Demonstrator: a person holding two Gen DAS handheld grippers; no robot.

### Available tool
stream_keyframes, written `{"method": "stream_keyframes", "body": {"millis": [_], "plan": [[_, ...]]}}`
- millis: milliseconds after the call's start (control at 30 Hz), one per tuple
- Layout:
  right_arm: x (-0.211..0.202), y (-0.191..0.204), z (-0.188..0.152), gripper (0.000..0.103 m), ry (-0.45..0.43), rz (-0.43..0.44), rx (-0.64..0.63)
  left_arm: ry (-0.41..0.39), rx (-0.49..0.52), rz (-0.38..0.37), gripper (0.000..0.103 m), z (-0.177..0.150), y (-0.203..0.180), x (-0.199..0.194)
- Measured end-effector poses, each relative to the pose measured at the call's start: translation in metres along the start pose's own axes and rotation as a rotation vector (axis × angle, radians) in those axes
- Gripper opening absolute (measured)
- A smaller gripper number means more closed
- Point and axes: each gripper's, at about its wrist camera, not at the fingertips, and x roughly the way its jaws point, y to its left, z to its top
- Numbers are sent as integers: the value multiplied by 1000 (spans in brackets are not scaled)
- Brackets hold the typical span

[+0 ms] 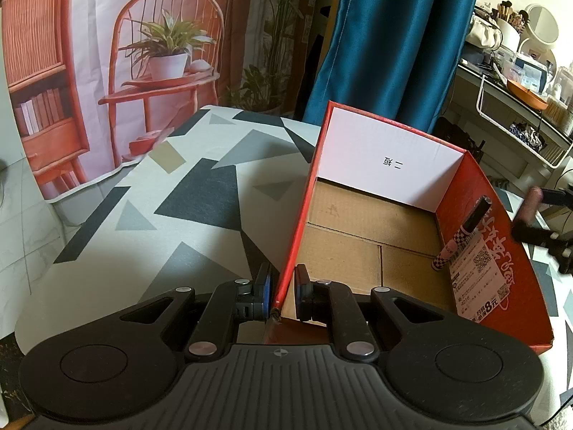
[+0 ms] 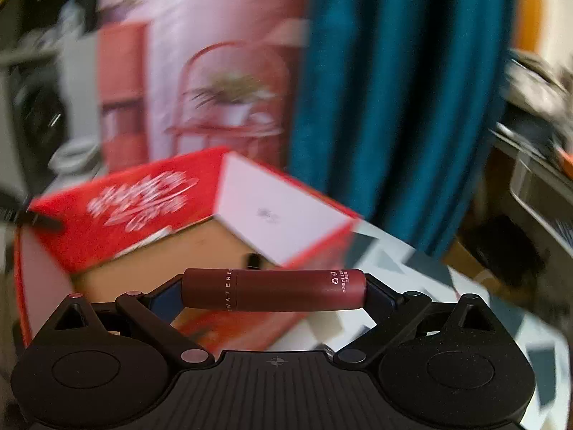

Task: Organize rigid objects
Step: 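Carry the lipstick tube into the red box and release it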

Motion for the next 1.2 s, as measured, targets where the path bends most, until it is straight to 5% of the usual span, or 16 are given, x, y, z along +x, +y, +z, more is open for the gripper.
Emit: {"method": "stream_keyframes", "body": {"millis": [433,767,1200], "plan": [[35,36,24,98,121,66,-265,1,-2,-4,13,0,1,0],[76,46,23,98,148,32,-289,1,1,-2,13,0,2,1],[75,50,19,95,137,41,-256,2,0,-2,13,0,2,1]]}}
